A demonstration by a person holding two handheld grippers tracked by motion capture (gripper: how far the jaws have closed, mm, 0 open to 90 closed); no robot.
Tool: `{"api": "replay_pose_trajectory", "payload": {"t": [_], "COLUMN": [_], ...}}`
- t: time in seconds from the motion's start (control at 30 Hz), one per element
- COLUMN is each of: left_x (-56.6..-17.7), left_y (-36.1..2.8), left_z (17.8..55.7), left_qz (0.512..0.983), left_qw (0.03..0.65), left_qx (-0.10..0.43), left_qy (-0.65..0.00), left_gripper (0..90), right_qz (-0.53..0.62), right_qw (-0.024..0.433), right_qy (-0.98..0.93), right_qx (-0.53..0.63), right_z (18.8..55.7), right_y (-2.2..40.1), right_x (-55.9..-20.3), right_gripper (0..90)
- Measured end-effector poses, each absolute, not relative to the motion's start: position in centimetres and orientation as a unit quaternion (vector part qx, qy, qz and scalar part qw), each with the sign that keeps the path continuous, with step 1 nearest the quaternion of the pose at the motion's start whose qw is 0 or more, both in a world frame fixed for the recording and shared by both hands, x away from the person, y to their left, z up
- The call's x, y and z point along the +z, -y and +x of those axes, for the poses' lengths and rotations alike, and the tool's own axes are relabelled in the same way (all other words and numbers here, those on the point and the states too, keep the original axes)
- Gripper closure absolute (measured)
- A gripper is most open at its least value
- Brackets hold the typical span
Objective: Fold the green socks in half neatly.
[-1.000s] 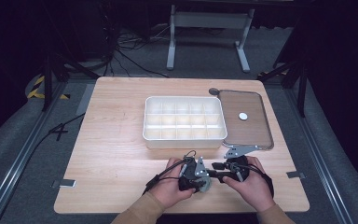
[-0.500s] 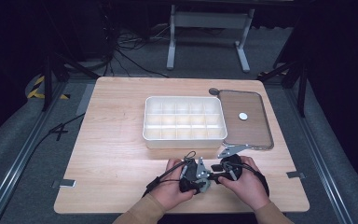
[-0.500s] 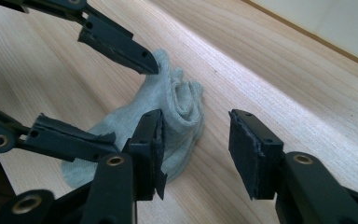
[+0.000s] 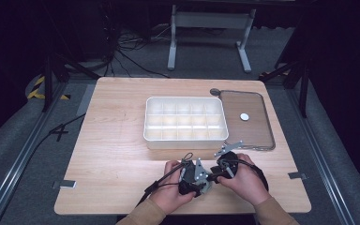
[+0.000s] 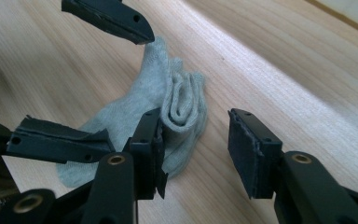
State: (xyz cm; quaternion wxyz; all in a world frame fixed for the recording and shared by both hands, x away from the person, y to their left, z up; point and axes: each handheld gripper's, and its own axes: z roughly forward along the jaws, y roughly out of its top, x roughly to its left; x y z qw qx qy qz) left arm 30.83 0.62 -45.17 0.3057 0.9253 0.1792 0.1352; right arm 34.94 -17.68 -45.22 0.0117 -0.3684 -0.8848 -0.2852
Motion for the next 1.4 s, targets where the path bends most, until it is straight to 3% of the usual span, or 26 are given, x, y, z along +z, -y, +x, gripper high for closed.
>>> {"api": "replay_pose_trajectory", "payload": {"t": [0.2, 0.3, 0.47, 0.9, 1.4], "left_x": [-45.4, -45.5, -45.1, -43.0, -42.4], "left_y": [-0.9, -1.1, -1.7, -5.7, -12.0], "left_z": [30.8, 30.9, 30.9, 31.5, 31.7], "left_qz": [0.923, 0.920, 0.920, 0.909, 0.889], "left_qw": [0.307, 0.315, 0.318, 0.318, 0.320], "left_qx": [0.138, 0.132, 0.128, 0.145, 0.165], "left_qy": [-0.186, -0.194, -0.191, -0.228, -0.284], "left_gripper": [33.6, 32.6, 32.7, 32.6, 32.6], "right_qz": [-0.363, -0.358, -0.345, -0.359, -0.333], "right_qw": [0.027, 0.057, 0.057, 0.062, 0.016], "right_qy": [0.895, 0.898, 0.905, 0.896, 0.898], "right_qx": [-0.256, -0.249, -0.242, -0.255, -0.286], "right_z": [35.5, 35.9, 36.0, 35.9, 34.6], "right_y": [16.8, 16.4, 16.1, 16.5, 16.6], "right_x": [-44.9, -44.8, -44.7, -44.8, -42.3], "right_gripper": [58.0, 72.3, 79.2, 83.5, 84.2]}}
